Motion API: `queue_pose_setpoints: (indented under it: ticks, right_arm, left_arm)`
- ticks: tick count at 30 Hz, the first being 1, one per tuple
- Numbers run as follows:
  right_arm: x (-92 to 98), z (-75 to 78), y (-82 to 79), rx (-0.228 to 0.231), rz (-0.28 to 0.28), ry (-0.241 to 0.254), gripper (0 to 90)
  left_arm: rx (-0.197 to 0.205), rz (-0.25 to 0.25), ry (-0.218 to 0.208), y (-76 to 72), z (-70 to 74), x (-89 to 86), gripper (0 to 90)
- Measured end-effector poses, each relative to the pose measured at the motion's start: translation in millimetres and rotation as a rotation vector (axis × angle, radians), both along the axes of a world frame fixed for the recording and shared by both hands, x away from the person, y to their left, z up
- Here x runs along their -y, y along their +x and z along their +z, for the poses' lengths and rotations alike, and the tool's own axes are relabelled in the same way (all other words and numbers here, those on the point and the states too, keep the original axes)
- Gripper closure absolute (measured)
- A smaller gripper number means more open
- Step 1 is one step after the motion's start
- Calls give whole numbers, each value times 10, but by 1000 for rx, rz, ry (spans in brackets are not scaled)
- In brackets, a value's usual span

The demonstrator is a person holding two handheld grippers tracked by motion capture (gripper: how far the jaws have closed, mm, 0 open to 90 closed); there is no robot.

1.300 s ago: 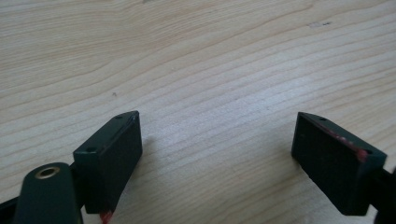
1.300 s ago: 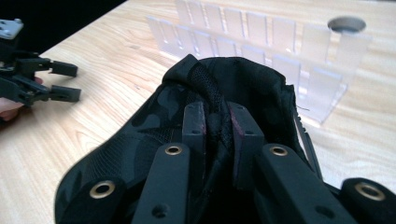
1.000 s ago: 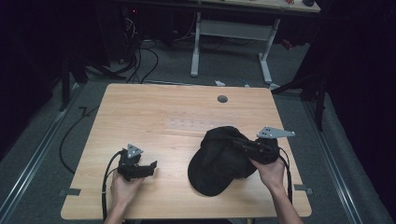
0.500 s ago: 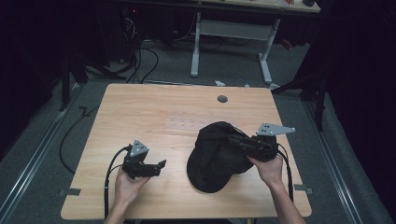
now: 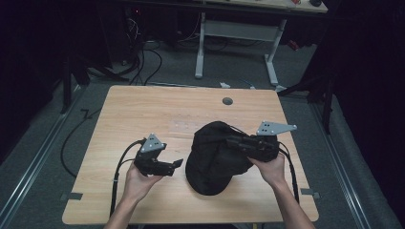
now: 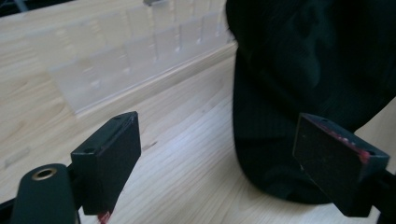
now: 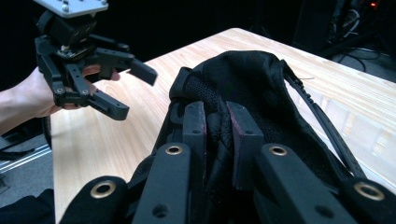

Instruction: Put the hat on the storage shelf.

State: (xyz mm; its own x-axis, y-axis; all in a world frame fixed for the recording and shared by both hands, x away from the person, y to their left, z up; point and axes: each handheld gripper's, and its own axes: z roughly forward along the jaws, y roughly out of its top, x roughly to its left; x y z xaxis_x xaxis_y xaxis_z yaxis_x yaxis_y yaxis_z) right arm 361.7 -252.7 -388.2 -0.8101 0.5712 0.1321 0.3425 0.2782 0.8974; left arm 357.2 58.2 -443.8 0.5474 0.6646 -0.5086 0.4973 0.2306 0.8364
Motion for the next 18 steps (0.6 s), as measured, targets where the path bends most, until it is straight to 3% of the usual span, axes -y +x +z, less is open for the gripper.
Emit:
queue_pose_setpoints:
  ticks: [4,18]
  right_arm:
    - [-71,7,22,-4,40,2,795]
    - [-234,19,41,-5,143,15,794]
  left_arm:
    - [-1,-51,-4,30,91,100,157]
    - [-40,-173,10,146,213,281,156]
